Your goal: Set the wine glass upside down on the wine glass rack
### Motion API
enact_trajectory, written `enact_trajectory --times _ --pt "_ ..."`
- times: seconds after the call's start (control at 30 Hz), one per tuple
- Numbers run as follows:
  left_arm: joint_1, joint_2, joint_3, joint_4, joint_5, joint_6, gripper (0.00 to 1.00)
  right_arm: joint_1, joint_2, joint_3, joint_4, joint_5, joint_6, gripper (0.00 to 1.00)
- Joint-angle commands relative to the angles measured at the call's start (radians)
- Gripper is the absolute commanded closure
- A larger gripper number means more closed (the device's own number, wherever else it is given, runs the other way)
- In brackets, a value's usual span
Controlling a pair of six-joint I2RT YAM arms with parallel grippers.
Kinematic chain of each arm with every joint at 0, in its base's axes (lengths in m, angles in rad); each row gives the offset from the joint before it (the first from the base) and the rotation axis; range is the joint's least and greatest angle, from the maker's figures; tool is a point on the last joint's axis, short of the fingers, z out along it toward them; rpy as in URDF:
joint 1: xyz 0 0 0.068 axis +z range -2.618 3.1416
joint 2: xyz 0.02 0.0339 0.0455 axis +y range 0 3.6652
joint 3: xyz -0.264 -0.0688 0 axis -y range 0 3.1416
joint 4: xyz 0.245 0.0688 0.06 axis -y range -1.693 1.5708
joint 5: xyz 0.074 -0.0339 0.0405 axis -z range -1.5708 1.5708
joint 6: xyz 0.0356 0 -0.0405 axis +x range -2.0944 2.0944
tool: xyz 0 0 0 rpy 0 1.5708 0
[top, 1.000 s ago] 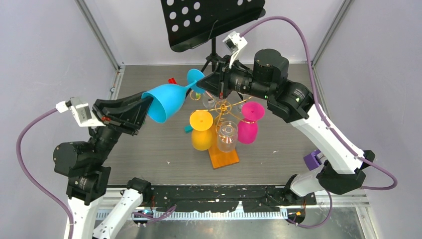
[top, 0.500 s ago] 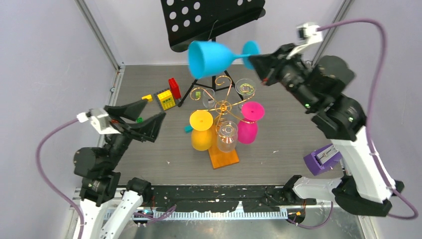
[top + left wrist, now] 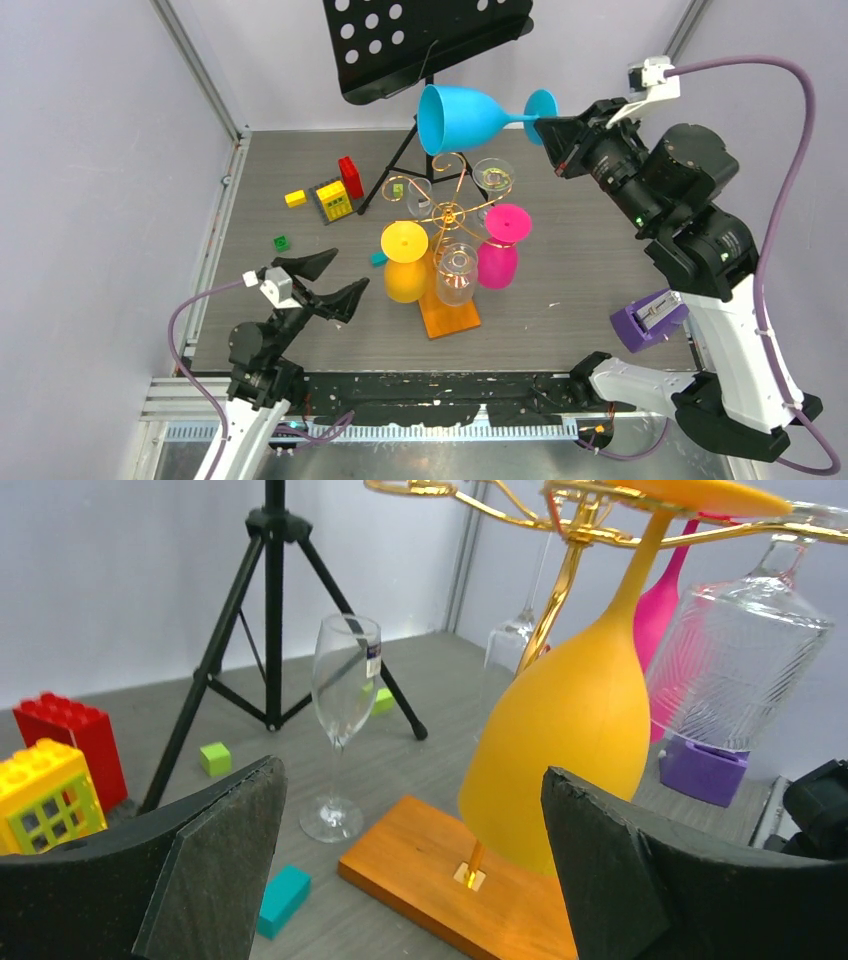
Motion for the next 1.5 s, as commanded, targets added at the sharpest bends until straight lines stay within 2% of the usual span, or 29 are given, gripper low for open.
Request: enact_trajectory --times 0.0,0.17,0.3,0.37,0.47,0.53,0.57,0.7,0.77,0.9,0.97,1.07,1.23,1.47 --pt "-0.004 -0.013 0.025 0.126 0.014 0.070 0.04 -0.006 -0.005 -0.017 0.011 -0.006 -0.025 0.95" --pt "-0.004 0.083 0.166 0.077 -0.062 0.062 0.05 -0.011 0.009 -0.019 -0.028 0.022 -0.050 0.95" --pt "-0.003 0.237 0.431 -0.155 -0.168 0.047 0.08 -0.014 0.011 -0.021 -0.041 0.037 -0.102 0.95" --pt "-0.003 0.307 0.585 -0.241 -0.194 0.049 0.09 -0.014 -0.006 -0.047 0.007 0.022 -0.149 0.95" --pt "-0.002 0.376 0.736 -0.333 -0.214 0.042 0.09 -0.014 -0.057 -0.130 0.109 -0.048 -0.256 0.95" --pt "-0.002 0.412 0.808 -0.345 -0.157 0.052 0.09 -0.013 -0.100 -0.174 0.185 -0.181 -0.338 0.95" --pt "-0.002 0.431 0.841 -0.347 -0.116 0.051 0.09 -0.013 -0.122 -0.182 0.205 -0.308 -0.365 0.95" --pt "-0.002 0.510 0.969 -0.369 0.052 -0.005 0.10 -0.013 -0.160 -0.208 0.219 -0.665 -0.495 0.95" --pt "-0.004 0.543 1.020 -0.388 0.125 -0.032 0.12 -0.012 -0.187 -0.279 0.269 -0.759 -0.566 0.95" --pt "-0.004 0.603 1.070 -0.373 0.307 -0.128 0.16 -0.005 -0.241 -0.430 0.425 -0.928 -0.737 0.95" --pt "-0.006 0.619 1.067 -0.356 0.362 -0.165 0.17 0.009 -0.245 -0.472 0.518 -0.951 -0.756 0.95" --pt "-0.023 0.616 1.047 -0.354 0.386 -0.155 0.16 0.055 -0.200 -0.464 0.571 -0.953 -0.801 0.95" --pt "-0.106 0.631 1.033 -0.341 0.393 -0.151 0.14 0.201 -0.113 -0.402 0.511 -0.814 -1.046 0.95" --pt "-0.221 0.671 1.019 -0.338 0.330 -0.125 0.14 0.328 -0.014 -0.341 0.527 -0.740 -1.101 0.95"
